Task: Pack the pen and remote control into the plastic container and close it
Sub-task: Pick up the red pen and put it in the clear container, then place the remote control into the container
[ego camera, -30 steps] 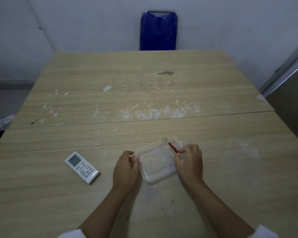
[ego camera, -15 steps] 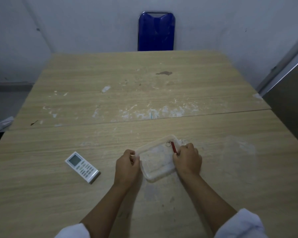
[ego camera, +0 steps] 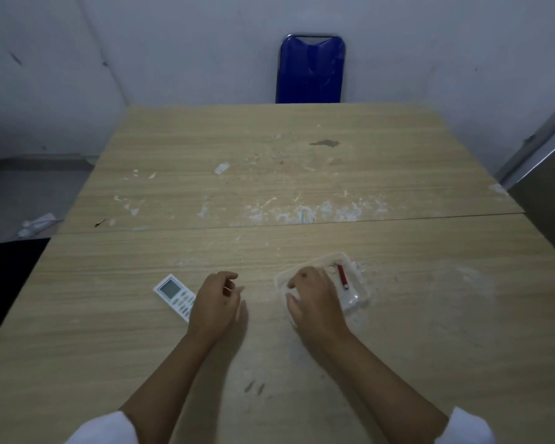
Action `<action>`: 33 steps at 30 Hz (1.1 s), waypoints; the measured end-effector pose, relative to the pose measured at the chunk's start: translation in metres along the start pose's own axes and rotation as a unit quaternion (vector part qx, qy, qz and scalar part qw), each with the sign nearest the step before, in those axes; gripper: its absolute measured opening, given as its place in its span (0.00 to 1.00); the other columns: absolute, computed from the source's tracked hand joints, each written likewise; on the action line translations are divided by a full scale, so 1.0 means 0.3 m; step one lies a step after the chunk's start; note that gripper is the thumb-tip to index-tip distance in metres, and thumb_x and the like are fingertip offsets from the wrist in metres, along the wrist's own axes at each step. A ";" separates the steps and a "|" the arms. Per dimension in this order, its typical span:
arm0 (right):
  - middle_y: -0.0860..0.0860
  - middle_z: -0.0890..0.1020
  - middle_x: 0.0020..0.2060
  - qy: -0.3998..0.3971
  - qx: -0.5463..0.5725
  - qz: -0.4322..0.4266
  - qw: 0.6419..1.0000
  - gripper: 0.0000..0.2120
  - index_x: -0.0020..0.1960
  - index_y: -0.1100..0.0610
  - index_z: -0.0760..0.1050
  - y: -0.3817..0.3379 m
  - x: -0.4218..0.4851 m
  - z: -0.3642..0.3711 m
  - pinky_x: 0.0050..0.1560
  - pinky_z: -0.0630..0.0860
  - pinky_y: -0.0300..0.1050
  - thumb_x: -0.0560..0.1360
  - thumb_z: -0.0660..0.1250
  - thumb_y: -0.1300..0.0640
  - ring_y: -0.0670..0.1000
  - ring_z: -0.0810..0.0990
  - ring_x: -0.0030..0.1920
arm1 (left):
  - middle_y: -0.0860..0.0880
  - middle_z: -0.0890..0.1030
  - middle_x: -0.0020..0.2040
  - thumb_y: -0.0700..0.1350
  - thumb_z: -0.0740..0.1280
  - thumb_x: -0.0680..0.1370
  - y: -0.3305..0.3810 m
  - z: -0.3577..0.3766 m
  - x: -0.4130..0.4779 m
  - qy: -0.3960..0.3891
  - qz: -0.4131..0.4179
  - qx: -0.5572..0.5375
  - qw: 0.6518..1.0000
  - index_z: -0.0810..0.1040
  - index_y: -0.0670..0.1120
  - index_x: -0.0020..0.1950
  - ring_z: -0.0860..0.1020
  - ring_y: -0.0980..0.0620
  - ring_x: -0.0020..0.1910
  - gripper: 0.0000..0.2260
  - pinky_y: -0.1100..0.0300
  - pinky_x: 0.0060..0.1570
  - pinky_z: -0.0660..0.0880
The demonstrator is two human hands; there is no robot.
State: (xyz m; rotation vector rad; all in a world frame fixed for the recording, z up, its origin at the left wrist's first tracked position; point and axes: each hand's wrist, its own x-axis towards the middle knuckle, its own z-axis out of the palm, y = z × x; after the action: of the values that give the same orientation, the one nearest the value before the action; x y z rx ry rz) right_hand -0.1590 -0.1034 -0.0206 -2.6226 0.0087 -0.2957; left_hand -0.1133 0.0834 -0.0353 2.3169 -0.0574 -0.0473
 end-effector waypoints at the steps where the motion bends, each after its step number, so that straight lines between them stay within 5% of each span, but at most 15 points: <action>1: 0.53 0.78 0.48 -0.027 0.024 -0.029 0.999 0.06 0.48 0.57 0.76 -0.038 -0.012 0.017 0.51 0.71 0.44 0.70 0.66 0.59 0.52 0.74 0.50 | 0.46 0.78 0.49 0.40 0.66 0.75 -0.025 -0.030 0.008 -0.006 0.011 0.015 1.000 0.77 0.44 0.58 0.76 0.51 0.44 0.12 0.55 0.47 0.76; 6: 0.58 0.73 0.66 -0.160 0.037 -0.093 0.982 0.17 0.63 0.62 0.71 -0.158 -0.051 0.138 0.63 0.69 0.45 0.75 0.61 0.60 0.56 0.70 0.66 | 0.40 0.79 0.54 0.43 0.60 0.69 -0.164 -0.189 0.061 -0.073 0.085 0.143 0.983 0.78 0.40 0.57 0.77 0.41 0.54 0.20 0.53 0.53 0.72; 10: 0.58 0.53 0.77 -0.259 -0.021 -0.050 0.964 0.27 0.74 0.61 0.56 -0.177 -0.073 0.187 0.77 0.49 0.48 0.78 0.58 0.55 0.57 0.47 0.78 | 0.41 0.74 0.68 0.56 0.57 0.66 -0.259 -0.277 0.117 -0.153 0.076 0.239 0.956 0.74 0.44 0.66 0.68 0.40 0.69 0.31 0.47 0.67 0.67; 13: 0.58 0.49 0.78 -0.273 -0.036 -0.046 0.960 0.29 0.75 0.60 0.53 -0.165 -0.078 0.204 0.77 0.45 0.47 0.79 0.58 0.53 0.56 0.44 0.78 | 0.44 0.63 0.76 0.61 0.61 0.62 -0.305 -0.319 0.152 -0.244 0.068 0.280 0.926 0.66 0.47 0.72 0.57 0.42 0.76 0.40 0.46 0.74 0.58; 17: 0.56 0.49 0.78 -0.271 -0.035 -0.044 0.961 0.29 0.76 0.59 0.54 -0.156 -0.078 0.212 0.77 0.46 0.47 0.79 0.58 0.52 0.54 0.44 0.78 | 0.43 0.72 0.68 0.41 0.71 0.70 -0.339 -0.340 0.178 -0.238 0.111 0.242 0.934 0.72 0.46 0.68 0.66 0.42 0.70 0.26 0.55 0.67 0.63; 20: 0.56 0.50 0.78 -0.282 -0.037 -0.040 0.958 0.28 0.75 0.59 0.55 -0.166 -0.070 0.206 0.77 0.47 0.47 0.79 0.58 0.53 0.54 0.45 0.78 | 0.47 0.77 0.61 0.43 0.71 0.71 -0.344 -0.356 0.179 -0.229 0.113 0.239 0.937 0.76 0.50 0.64 0.72 0.49 0.60 0.21 0.63 0.54 0.65; 24: 0.56 0.59 0.76 -0.228 -0.002 -0.042 0.973 0.24 0.72 0.59 0.62 -0.169 -0.035 0.163 0.74 0.58 0.46 0.77 0.60 0.55 0.54 0.56 0.76 | 0.47 0.77 0.58 0.48 0.74 0.67 -0.324 -0.349 0.156 -0.223 0.088 0.247 0.939 0.76 0.50 0.62 0.74 0.48 0.56 0.23 0.59 0.52 0.69; 29: 0.54 0.74 0.62 -0.114 0.033 -0.012 0.993 0.16 0.61 0.58 0.73 -0.079 0.042 0.052 0.60 0.70 0.43 0.74 0.63 0.59 0.52 0.71 0.62 | 0.45 0.78 0.54 0.60 0.70 0.60 -0.227 -0.301 0.104 -0.184 0.063 0.189 0.962 0.76 0.48 0.58 0.75 0.47 0.53 0.30 0.57 0.47 0.70; 33: 0.58 0.79 0.55 -0.033 -0.014 0.091 0.995 0.12 0.55 0.61 0.77 0.080 0.075 -0.066 0.56 0.71 0.49 0.72 0.65 0.63 0.59 0.73 0.57 | 0.44 0.79 0.55 0.51 0.74 0.67 -0.085 -0.202 0.066 -0.149 0.076 0.123 0.978 0.76 0.47 0.57 0.76 0.47 0.52 0.21 0.57 0.46 0.71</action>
State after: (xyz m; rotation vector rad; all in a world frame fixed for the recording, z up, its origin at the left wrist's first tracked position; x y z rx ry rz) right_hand -0.1400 -0.1353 -0.0105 -2.6353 0.2292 -0.1473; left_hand -0.0898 0.1441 -0.0133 2.5261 -0.4132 -0.3275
